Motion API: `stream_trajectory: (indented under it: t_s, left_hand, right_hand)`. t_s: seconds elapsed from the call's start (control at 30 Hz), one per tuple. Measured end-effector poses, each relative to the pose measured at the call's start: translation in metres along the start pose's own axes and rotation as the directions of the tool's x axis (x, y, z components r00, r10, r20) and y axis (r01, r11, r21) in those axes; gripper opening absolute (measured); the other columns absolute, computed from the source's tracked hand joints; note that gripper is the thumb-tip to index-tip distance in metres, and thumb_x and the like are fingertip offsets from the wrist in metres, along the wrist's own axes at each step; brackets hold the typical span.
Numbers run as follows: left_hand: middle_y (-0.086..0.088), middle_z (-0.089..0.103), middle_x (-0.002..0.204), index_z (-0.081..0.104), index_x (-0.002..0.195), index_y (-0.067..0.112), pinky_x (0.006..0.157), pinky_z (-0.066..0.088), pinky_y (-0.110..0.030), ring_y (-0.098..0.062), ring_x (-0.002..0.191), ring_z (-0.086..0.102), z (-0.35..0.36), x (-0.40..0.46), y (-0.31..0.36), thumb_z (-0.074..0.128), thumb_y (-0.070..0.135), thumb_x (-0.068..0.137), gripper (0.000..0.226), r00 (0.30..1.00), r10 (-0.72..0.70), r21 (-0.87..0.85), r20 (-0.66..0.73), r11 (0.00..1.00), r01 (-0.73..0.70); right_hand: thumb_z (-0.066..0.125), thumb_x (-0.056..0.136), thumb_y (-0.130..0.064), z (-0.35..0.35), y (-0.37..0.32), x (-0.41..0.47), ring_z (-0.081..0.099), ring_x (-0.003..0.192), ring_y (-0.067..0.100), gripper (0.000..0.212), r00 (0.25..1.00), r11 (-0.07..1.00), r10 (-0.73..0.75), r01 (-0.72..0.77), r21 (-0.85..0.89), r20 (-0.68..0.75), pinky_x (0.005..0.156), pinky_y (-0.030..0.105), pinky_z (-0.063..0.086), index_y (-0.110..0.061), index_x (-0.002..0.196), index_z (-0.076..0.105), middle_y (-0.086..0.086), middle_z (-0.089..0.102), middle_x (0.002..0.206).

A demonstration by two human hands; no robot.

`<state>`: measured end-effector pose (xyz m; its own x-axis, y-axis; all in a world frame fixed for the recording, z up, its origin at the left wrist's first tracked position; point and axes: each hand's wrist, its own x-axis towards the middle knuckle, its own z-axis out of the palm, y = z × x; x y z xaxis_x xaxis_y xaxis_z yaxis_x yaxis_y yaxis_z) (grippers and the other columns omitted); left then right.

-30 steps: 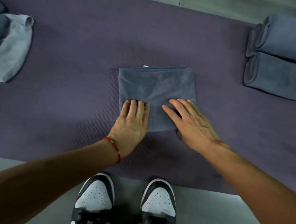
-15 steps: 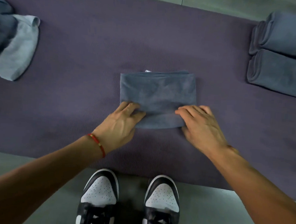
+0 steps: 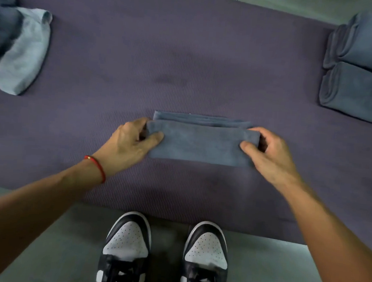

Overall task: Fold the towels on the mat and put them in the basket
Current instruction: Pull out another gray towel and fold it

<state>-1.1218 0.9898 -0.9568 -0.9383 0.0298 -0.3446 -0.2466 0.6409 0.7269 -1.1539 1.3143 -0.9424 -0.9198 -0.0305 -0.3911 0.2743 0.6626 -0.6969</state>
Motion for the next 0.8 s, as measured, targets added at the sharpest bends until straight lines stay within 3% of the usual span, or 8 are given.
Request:
stream_trajectory:
  t_s: [0.1, 0.23, 0.33, 0.43, 0.53, 0.6, 0.7, 0.8]
  left_hand:
    - [0.005, 0.066, 0.077, 0.061, 0.091, 0.016, 0.059, 0.046, -0.025, -0.009, 0.071, 0.063, 0.010, 0.012, 0.003, 0.053, 0.054, 0.091, 0.039, 0.992, -0.063, 0.016, -0.106, 0.998, 0.065]
    - [0.006, 0.054, 0.067, 0.051, 0.081, 0.013, 0.048, 0.033, -0.013, -0.006, 0.059, 0.051, 0.026, 0.019, 0.012, 0.053, 0.044, 0.097, 0.035, 0.963, -0.127, 0.047, -0.236, 0.989, 0.142]
    - [0.002, 0.053, 0.072, 0.048, 0.084, 0.011, 0.054, 0.035, -0.017, -0.013, 0.060, 0.049, 0.035, 0.020, 0.013, 0.051, 0.042, 0.098, 0.034, 0.937, -0.115, 0.057, -0.329, 0.988, 0.141]
    - [-0.009, 0.053, 0.094, 0.050, 0.096, 0.007, 0.069, 0.039, -0.038, -0.024, 0.079, 0.048, 0.040, 0.021, 0.010, 0.049, 0.043, 0.099, 0.036, 0.924, -0.121, 0.079, -0.362, 0.984, 0.160]
    - [-0.008, 0.057, 0.090, 0.050, 0.096, 0.007, 0.067, 0.040, -0.038, -0.024, 0.078, 0.052, 0.039, 0.025, 0.008, 0.051, 0.041, 0.098, 0.035, 0.917, -0.119, 0.078, -0.380, 0.984, 0.160]
    - [-0.007, 0.057, 0.086, 0.049, 0.094, 0.009, 0.066, 0.041, -0.038, -0.023, 0.076, 0.052, 0.037, 0.028, 0.010, 0.053, 0.040, 0.097, 0.032, 0.913, -0.122, 0.086, -0.390, 0.982, 0.168]
    - [-0.004, 0.055, 0.084, 0.045, 0.096, 0.011, 0.065, 0.036, -0.033, -0.020, 0.075, 0.051, 0.035, 0.030, 0.015, 0.054, 0.036, 0.097, 0.027, 0.921, -0.136, 0.076, -0.366, 0.982, 0.175]
    - [-0.007, 0.059, 0.091, 0.043, 0.112, 0.010, 0.068, 0.039, -0.033, -0.024, 0.080, 0.056, 0.030, 0.027, 0.023, 0.055, 0.031, 0.096, 0.029, 0.931, -0.150, 0.032, -0.333, 0.985, 0.170]
  right_hand:
    - [0.062, 0.088, -0.040, 0.015, 0.000, 0.005, 0.067, 0.087, 0.016, 0.026, 0.989, 0.998, 0.061, -0.063, -0.010, -0.135, 0.075, 0.034, 0.051, -0.021, 0.105, 0.065, -0.011, 0.069, 0.088]
    - [0.052, 0.100, -0.038, 0.033, -0.007, 0.011, 0.062, 0.093, 0.038, 0.035, 0.962, 0.985, 0.012, -0.058, -0.160, -0.273, 0.068, 0.031, 0.032, -0.005, 0.110, 0.057, 0.011, 0.067, 0.091]
    - [0.047, 0.103, -0.039, 0.043, -0.013, 0.018, 0.063, 0.092, 0.044, 0.040, 0.937, 0.973, -0.034, -0.049, -0.226, -0.349, 0.069, 0.040, 0.040, -0.002, 0.116, 0.054, 0.022, 0.069, 0.100]
    - [0.038, 0.105, -0.043, 0.045, -0.019, 0.024, 0.063, 0.090, 0.046, 0.044, 0.936, 0.923, -0.057, -0.083, -0.375, -0.348, 0.070, 0.044, 0.042, -0.002, 0.116, 0.050, 0.024, 0.067, 0.100]
    - [0.035, 0.106, -0.043, 0.043, -0.031, 0.030, 0.063, 0.094, 0.044, 0.043, 0.941, 0.857, -0.042, -0.139, -0.497, -0.335, 0.071, 0.042, 0.042, -0.004, 0.119, 0.048, 0.020, 0.065, 0.108]
    - [0.038, 0.104, -0.043, 0.043, -0.042, 0.028, 0.060, 0.103, 0.041, 0.042, 0.910, 0.781, -0.175, -0.103, -0.616, -0.375, 0.077, 0.046, 0.046, -0.009, 0.127, 0.048, 0.016, 0.059, 0.122]
    - [0.034, 0.103, -0.045, 0.056, -0.059, 0.016, 0.047, 0.128, 0.034, 0.050, 0.875, 0.642, -0.445, 0.164, -0.749, -0.189, 0.103, 0.053, 0.038, -0.018, 0.142, 0.048, 0.010, 0.047, 0.145]
    - [0.021, 0.104, -0.051, 0.079, -0.055, 0.016, 0.030, 0.147, 0.030, 0.058, 0.918, 0.586, -0.390, 0.309, -0.749, 0.074, 0.119, 0.059, 0.016, -0.025, 0.154, 0.034, 0.005, 0.035, 0.160]
